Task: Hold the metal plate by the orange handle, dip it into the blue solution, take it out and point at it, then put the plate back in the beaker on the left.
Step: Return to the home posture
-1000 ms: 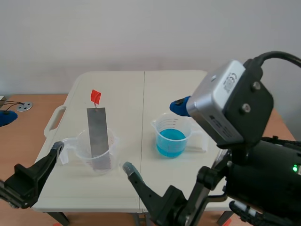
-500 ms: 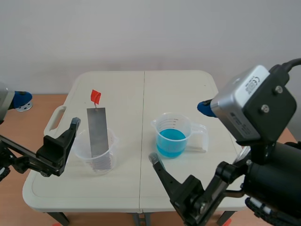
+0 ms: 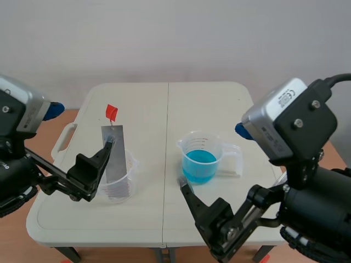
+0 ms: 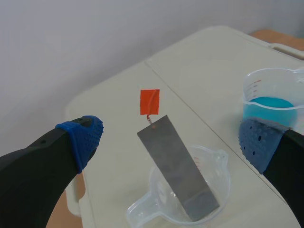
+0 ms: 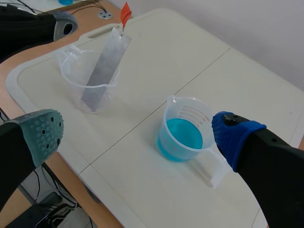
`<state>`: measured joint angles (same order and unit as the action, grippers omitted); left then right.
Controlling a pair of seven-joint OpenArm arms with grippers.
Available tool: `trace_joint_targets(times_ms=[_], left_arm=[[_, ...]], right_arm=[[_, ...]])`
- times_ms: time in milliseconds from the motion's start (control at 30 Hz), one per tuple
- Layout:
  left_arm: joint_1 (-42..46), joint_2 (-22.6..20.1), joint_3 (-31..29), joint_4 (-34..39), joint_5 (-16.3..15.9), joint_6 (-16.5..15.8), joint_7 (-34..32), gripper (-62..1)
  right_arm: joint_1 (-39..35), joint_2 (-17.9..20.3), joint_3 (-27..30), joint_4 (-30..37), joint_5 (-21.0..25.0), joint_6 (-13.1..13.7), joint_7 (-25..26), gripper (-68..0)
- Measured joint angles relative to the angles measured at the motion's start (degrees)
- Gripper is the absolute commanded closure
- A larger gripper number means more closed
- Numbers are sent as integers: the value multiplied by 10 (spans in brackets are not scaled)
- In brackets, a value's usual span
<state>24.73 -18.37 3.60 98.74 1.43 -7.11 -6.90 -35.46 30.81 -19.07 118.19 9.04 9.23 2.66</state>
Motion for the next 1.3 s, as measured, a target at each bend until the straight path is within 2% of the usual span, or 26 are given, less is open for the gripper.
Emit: trace_joint_targets(times_ms=[67,167,367,1300], left_arm=[[0,-17,15,0,-10,14,-3,-615],[-2,-31,22,0,-26,16,-3,-615],[-16,-31,28,0,-26,30,-2,-615],[-16,-30,28,0,-26,30,-2,-615]], right_arm=[[0,0,0,0,0,0,0,-653],[0,0,0,0,0,0,0,-653],[0,0,0,0,0,0,0,-653],[0,0,0,0,0,0,0,-653]])
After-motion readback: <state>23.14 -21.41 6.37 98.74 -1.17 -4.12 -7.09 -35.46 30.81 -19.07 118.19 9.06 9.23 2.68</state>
